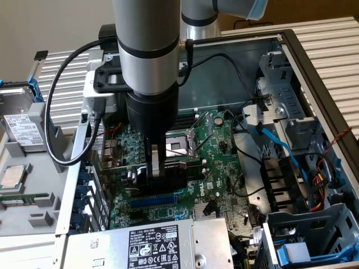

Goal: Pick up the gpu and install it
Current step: 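Insert the gpu into the slot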

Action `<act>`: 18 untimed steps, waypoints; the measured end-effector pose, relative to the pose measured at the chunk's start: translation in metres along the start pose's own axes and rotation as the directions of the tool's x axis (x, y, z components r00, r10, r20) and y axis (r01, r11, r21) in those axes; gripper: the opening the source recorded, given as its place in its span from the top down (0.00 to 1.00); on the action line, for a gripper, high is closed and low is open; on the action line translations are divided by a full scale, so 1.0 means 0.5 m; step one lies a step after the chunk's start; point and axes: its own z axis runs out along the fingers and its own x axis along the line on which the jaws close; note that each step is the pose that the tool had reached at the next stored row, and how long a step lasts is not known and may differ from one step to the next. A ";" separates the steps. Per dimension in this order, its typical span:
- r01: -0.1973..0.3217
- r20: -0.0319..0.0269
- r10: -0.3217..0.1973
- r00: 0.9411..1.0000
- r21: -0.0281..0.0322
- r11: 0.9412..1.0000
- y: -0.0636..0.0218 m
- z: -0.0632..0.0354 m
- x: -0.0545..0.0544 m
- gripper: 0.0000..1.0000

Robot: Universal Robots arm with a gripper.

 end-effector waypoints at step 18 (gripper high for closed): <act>0.000 0.001 0.000 1.000 0.002 1.000 0.002 0.008 0.001 0.73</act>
